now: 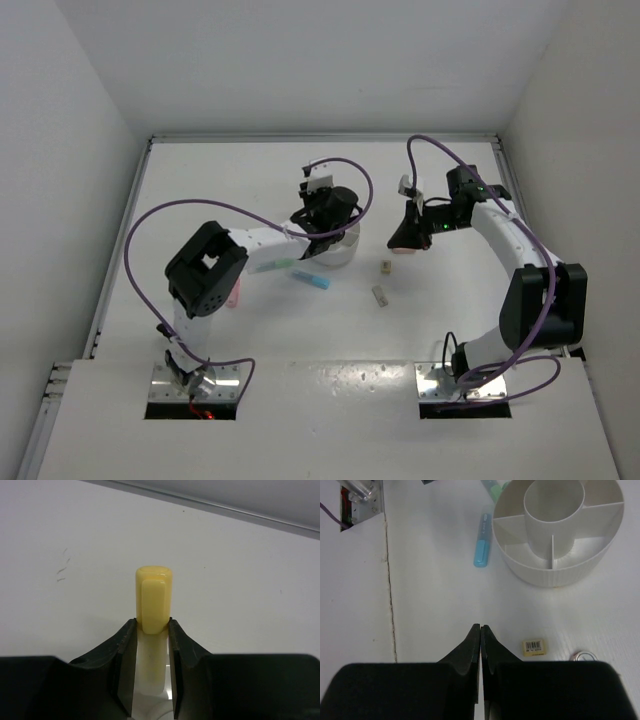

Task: Sort the stationery into containers
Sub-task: Place the pen in the storage box.

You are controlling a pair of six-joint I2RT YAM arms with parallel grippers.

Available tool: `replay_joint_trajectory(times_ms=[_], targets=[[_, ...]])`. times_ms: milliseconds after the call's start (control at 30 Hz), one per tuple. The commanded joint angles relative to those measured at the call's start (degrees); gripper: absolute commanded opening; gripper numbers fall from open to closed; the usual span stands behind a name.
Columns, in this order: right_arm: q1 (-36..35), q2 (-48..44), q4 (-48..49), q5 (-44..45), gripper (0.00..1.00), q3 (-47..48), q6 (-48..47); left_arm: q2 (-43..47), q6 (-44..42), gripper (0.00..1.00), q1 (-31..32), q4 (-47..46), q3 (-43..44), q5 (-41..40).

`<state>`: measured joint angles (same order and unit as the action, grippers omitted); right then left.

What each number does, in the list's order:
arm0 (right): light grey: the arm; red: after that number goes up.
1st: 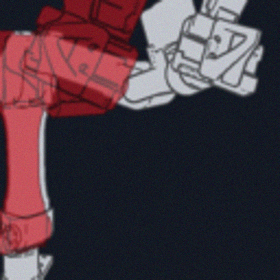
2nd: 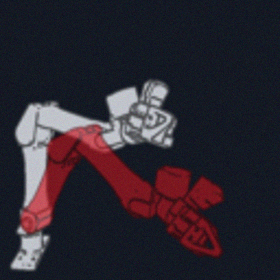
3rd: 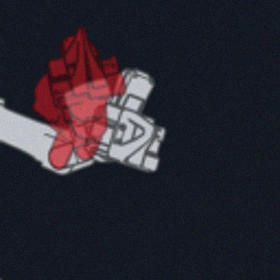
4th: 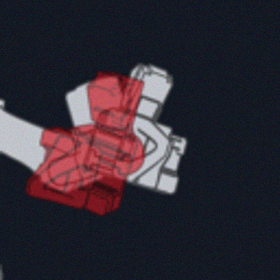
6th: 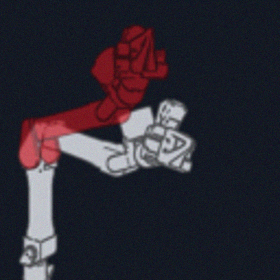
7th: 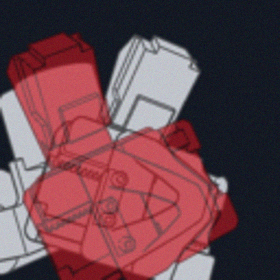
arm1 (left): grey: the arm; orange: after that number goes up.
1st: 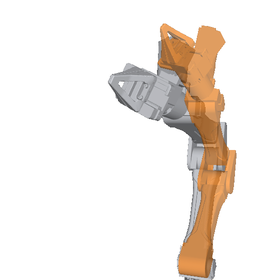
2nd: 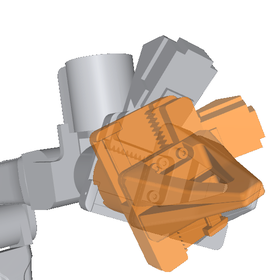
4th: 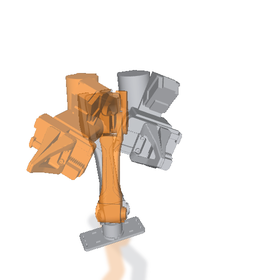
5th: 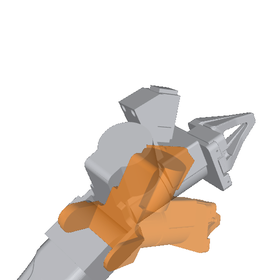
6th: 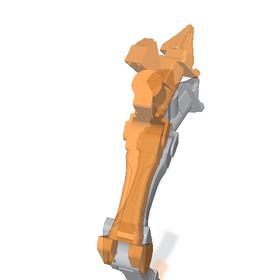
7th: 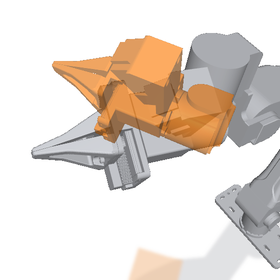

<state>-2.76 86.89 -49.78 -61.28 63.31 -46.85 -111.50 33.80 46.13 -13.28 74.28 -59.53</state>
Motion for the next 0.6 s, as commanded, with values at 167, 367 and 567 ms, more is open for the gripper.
replay_joint_trajectory(times_ms=[167,367,567], targets=[[0.7,-0.1,-0.5,-2.1,0.00,0.4,-2.7,-0.6,3.2,0.02,0.0,0.3,-0.2,-1.7],[0.7,-0.1,-1.0,-2.1,0.00,0.9,-2.7,0.8,3.7,0.37,0.5,0.3,-1.9,-1.2],[0.7,-0.1,-1.5,-2.6,0.00,0.9,-3.2,1.9,4.8,0.67,0.5,0.3,-2.9,-1.2]])
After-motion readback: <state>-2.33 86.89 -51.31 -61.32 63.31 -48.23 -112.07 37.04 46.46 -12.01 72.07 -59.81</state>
